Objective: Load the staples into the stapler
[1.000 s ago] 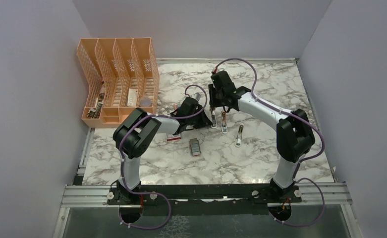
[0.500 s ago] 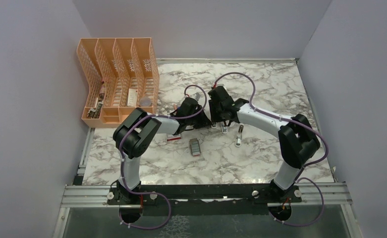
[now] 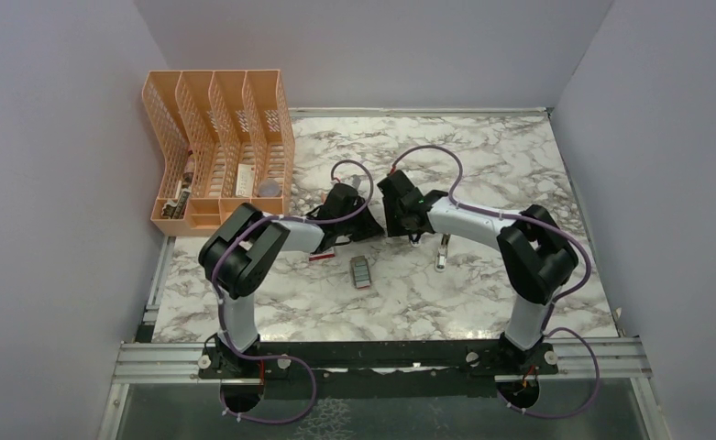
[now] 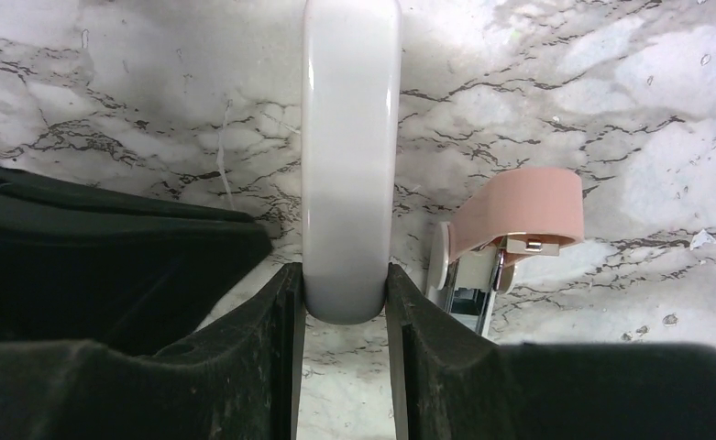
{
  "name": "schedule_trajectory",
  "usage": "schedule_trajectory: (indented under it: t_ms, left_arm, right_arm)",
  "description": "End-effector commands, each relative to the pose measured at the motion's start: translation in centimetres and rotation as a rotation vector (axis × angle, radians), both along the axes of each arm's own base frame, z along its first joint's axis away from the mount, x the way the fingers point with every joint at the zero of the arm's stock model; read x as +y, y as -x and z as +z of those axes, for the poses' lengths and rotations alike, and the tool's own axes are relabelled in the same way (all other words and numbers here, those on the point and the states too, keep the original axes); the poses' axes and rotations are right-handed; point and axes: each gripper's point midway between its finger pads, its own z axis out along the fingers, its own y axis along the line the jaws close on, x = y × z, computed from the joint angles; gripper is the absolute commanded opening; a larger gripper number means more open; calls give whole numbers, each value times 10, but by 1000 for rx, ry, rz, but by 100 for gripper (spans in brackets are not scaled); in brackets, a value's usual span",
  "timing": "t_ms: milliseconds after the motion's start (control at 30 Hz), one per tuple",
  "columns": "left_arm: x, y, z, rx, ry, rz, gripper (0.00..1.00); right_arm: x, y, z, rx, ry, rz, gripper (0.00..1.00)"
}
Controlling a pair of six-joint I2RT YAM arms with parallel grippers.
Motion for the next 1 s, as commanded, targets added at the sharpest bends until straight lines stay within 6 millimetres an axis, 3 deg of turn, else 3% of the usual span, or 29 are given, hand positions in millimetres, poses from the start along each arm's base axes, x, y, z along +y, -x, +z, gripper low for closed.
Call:
schedule_trajectory:
  t_ms: [0,100,367,767,867,967]
  left_arm:
    - [25,0,7,-10,-49,68,12]
    - [29,0,14,-29,-56,78,12]
    - [40,-4,34,-87,-96,100,15]
    - [110,-2,78,-224,-198,379,17]
    - [117,0,89,-254,-195,399,20]
    - [118,1,100,-279,-189,387,25]
  right_arm:
    - [10,7,-22,47,3,-12,24]
    - [11,5,-21,44,2,-16,24]
    - [27,-14,13,-26,-41,10,30]
    - [62,-47,5,-22,-56,29,35]
    - [65,-54,17,-49,-67,22,40]
    - [66,-60,36,-88,-79,13,52]
